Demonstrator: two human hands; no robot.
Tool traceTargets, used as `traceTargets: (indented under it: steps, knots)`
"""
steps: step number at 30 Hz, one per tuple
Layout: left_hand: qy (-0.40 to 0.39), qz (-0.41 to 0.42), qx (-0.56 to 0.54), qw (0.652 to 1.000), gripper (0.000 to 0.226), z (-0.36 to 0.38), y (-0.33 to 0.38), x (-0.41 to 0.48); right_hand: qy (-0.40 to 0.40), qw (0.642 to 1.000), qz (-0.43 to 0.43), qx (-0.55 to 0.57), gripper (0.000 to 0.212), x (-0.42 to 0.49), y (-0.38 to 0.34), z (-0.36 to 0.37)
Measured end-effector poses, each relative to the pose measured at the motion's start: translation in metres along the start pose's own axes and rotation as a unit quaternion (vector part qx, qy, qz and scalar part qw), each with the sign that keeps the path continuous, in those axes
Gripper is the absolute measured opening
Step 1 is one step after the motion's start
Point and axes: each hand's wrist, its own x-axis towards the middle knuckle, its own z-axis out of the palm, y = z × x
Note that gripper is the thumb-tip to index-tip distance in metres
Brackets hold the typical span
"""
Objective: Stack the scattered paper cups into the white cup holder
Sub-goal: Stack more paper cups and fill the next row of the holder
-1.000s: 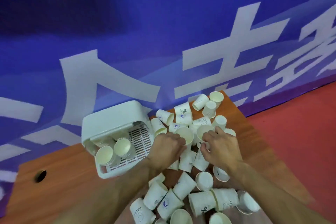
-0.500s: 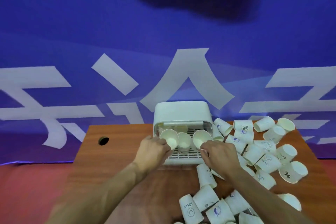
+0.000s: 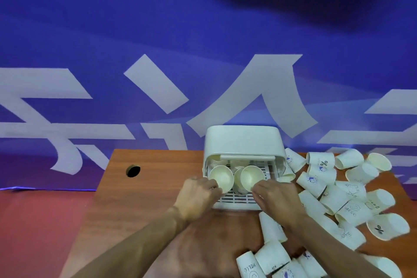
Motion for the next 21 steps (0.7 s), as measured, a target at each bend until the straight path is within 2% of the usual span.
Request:
traceTargets:
  steps: [4, 6, 8, 10, 11, 13, 17, 21]
  knots:
    - [-0.05, 0.026, 0.014, 0.998, 0.011, 0.012, -0.012, 0.005, -0.038, 0.999, 0.018, 0.011, 0.011, 0.007, 0.004, 0.018]
    - [-0.089, 0.022, 0.019, 0.996, 0.017, 0.017, -0.015, 0.006, -0.052, 0.998, 0.023, 0.017, 0.009, 0.011, 0.005, 0.028]
    - [-0.121, 0.013, 0.021, 0.992, 0.02, 0.023, -0.017, 0.008, -0.068, 0.997, 0.018, 0.024, 0.013, 0.015, 0.004, 0.037]
    - [-0.152, 0.003, 0.014, 0.988, 0.008, 0.028, -0.017, 0.01, -0.08, 0.996, 0.021, 0.027, 0.019, 0.019, 0.001, 0.043]
    - [-0.168, -0.014, 0.009, 0.986, 0.009, 0.032, -0.018, 0.013, -0.081, 0.996, 0.025, 0.031, 0.02, 0.02, -0.001, 0.047]
    - [-0.198, -0.04, 0.022, 0.979, 0.028, 0.04, -0.019, 0.018, -0.093, 0.994, 0.04, 0.036, 0.022, 0.02, -0.006, 0.055]
    - [-0.216, -0.043, 0.026, 0.975, 0.029, 0.051, -0.022, 0.026, -0.151, 0.985, 0.074, 0.044, 0.036, 0.022, -0.01, 0.064]
    - [-0.218, -0.065, 0.007, 0.974, 0.028, 0.061, -0.023, 0.031, -0.172, 0.977, 0.112, 0.062, 0.039, 0.022, -0.011, 0.068]
